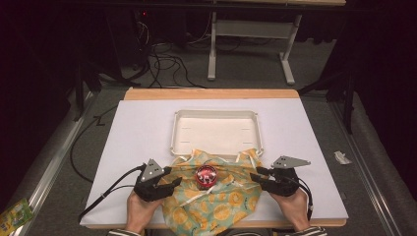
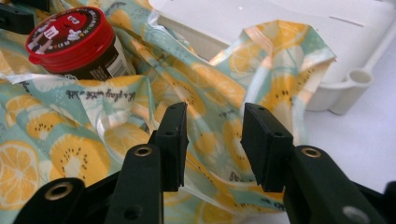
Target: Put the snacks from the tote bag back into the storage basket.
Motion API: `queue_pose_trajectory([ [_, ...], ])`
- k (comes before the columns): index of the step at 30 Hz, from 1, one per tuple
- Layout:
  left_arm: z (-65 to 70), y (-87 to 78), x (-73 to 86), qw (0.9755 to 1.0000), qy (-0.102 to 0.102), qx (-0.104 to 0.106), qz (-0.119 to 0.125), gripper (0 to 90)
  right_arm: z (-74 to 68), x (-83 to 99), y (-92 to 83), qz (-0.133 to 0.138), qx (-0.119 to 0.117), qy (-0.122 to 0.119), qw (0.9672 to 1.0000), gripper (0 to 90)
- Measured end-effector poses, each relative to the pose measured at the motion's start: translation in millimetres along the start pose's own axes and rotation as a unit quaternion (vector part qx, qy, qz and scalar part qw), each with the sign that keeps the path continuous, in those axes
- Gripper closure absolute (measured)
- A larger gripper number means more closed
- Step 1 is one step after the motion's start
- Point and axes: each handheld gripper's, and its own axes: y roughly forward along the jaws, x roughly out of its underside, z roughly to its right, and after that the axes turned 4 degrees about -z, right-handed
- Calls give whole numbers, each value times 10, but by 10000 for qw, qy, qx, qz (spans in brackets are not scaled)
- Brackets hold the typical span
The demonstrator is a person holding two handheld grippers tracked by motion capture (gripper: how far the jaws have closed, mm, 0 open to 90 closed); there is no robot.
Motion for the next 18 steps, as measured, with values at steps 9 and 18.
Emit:
queue_pose_trajectory([
  [9, -6, -118, -12, 9999, -17, 7, 103, 408, -34, -71, -75, 306, 73, -138, 9994, 562],
  [18, -43, -242, -41, 9995, -93, -56, 304, 309, -71, -117, -84, 339, 174, -229, 9990, 572],
])
